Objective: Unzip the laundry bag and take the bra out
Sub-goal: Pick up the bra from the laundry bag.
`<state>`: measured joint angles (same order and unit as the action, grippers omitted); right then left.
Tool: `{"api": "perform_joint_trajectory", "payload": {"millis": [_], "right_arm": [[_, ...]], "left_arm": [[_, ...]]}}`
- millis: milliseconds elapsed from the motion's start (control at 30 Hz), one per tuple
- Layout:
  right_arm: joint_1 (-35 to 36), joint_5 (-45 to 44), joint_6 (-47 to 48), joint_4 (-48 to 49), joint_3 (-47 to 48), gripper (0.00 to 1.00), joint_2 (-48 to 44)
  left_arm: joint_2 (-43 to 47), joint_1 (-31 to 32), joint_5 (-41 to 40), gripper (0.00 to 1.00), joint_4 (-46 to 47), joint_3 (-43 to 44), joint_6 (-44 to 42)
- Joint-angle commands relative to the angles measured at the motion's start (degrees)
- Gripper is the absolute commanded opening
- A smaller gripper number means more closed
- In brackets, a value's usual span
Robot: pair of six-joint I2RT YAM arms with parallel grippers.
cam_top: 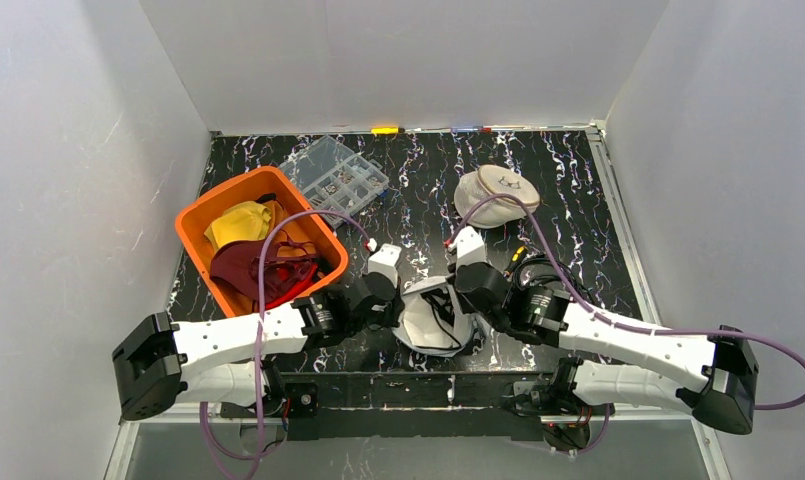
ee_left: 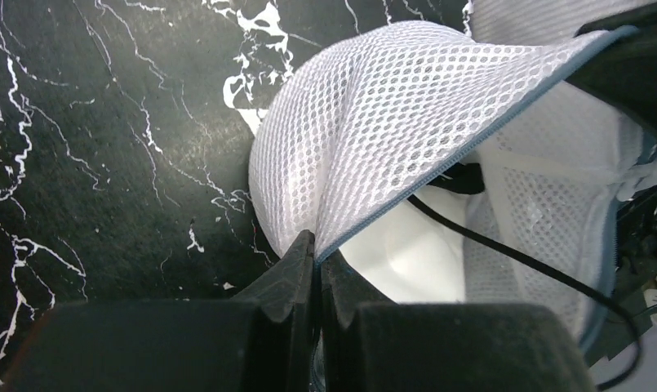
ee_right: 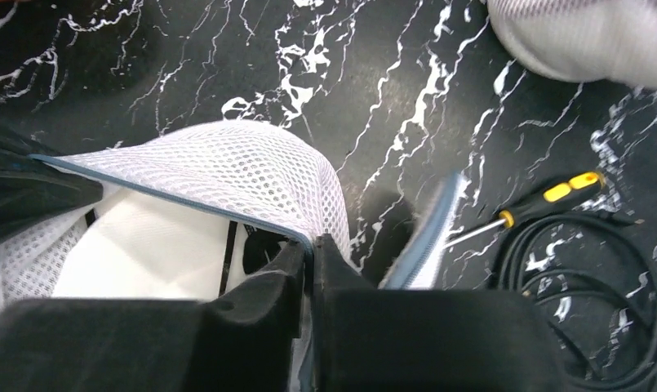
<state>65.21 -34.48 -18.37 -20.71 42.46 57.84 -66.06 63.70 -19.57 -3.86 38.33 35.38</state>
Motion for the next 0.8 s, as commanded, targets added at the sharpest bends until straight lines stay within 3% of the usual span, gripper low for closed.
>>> {"api": "perform_joint_trajectory", "payload": {"millis": [0, 67, 167, 300, 433, 633, 767], "right_arm": [[-0.3, -1.2, -3.7, -1.1, 1.2, 0.35, -4.0], [-0.3, -0.2, -4.5, -3.5, 2.9, 0.51, -6.4], [-0.3, 5.4, -4.7, -4.9, 5.2, 0.58, -10.4], [-0.2, 16.9, -5.4, -3.1, 6.8, 0.57, -12.5], [-0.1, 25.3, -6.6, -2.7, 7.5, 0.56, -6.9], [1.9, 26.1, -9.6, 4.8, 3.2, 0.57, 0.6], [4.3, 24.6, -9.9, 8.1, 3.2, 0.63, 5.0]], "left_arm": [[0.3, 0.2, -2.8, 0.00, 0.2, -1.3, 1.4], [0.4, 0.2, -2.6, 0.00, -0.3, -1.0, 1.5], [0.6, 0.2, -2.7, 0.00, -1.2, -0.7, 1.7], [0.8, 0.2, -2.5, 0.00, -3.2, -0.2, 2.3], [0.6, 0.2, -2.0, 0.00, -6.1, 0.8, 3.6], [2.0, 0.2, -0.3, 0.02, -9.1, 1.8, 5.8], [3.6, 0.2, 0.2, 0.04, -9.2, 0.7, 6.7]]}}
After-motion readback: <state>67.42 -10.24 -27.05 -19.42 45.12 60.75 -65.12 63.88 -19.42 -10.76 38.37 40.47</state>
